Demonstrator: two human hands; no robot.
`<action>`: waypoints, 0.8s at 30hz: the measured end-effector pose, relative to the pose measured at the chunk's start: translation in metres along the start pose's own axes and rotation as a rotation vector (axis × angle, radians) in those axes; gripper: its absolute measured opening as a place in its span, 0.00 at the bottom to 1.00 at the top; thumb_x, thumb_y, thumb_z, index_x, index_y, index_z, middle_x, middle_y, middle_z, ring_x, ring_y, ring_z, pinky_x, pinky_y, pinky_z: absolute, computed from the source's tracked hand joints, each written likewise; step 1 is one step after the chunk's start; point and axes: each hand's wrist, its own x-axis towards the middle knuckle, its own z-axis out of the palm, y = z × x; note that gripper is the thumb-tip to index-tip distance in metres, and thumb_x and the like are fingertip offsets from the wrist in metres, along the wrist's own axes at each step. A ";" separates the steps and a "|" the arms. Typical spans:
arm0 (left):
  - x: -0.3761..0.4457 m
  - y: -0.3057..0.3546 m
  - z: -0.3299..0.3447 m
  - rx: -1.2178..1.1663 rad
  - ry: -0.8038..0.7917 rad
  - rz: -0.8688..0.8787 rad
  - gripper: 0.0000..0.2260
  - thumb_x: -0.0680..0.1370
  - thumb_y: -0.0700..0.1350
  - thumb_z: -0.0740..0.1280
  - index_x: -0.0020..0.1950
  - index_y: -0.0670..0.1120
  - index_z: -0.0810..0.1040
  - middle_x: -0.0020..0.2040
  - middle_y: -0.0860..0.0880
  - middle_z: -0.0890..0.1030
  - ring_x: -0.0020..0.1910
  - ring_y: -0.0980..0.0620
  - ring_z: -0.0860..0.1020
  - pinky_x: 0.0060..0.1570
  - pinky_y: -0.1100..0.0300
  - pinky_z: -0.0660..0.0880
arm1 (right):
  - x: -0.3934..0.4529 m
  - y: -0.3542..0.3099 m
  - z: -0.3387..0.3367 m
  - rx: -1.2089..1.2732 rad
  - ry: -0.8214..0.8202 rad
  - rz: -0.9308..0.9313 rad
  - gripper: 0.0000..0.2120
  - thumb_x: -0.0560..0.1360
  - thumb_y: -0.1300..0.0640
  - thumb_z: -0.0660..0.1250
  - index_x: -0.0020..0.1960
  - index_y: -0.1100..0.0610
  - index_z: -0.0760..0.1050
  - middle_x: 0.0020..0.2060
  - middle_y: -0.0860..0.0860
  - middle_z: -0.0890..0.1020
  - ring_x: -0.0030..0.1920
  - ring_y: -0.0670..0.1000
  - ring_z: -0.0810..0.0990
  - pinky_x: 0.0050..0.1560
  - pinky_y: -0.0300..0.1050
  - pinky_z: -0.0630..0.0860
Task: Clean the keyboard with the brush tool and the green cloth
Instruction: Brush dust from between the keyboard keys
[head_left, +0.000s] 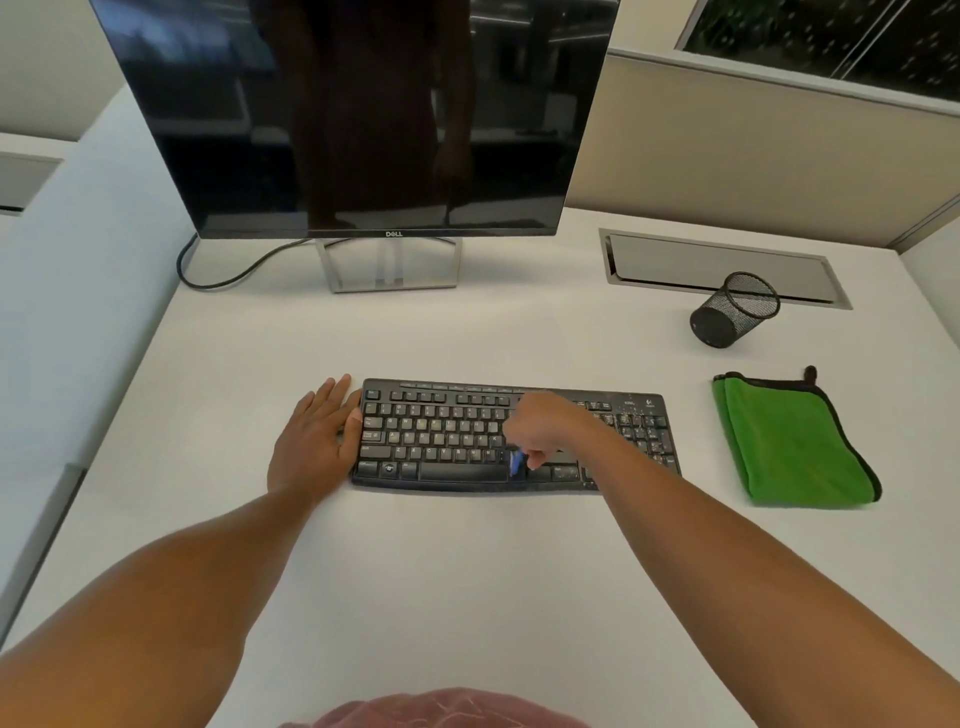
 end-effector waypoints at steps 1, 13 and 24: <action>0.000 0.000 0.000 0.002 -0.001 -0.001 0.26 0.83 0.57 0.45 0.79 0.53 0.67 0.80 0.55 0.63 0.80 0.55 0.56 0.79 0.58 0.49 | 0.001 -0.002 -0.003 -0.040 -0.032 0.001 0.10 0.76 0.67 0.59 0.37 0.61 0.71 0.37 0.58 0.80 0.31 0.51 0.80 0.36 0.39 0.76; 0.002 -0.002 0.001 0.000 -0.003 0.001 0.26 0.83 0.56 0.45 0.79 0.53 0.67 0.80 0.54 0.63 0.80 0.54 0.57 0.79 0.55 0.51 | 0.014 0.003 0.001 -0.061 0.137 -0.133 0.07 0.74 0.62 0.62 0.40 0.62 0.77 0.36 0.56 0.83 0.32 0.52 0.73 0.33 0.44 0.70; 0.001 -0.002 0.001 0.007 -0.012 0.000 0.26 0.84 0.56 0.44 0.79 0.53 0.66 0.80 0.54 0.62 0.80 0.55 0.56 0.79 0.56 0.50 | 0.013 0.003 0.004 0.107 0.113 -0.211 0.10 0.78 0.59 0.63 0.49 0.64 0.81 0.40 0.52 0.84 0.34 0.48 0.77 0.36 0.43 0.73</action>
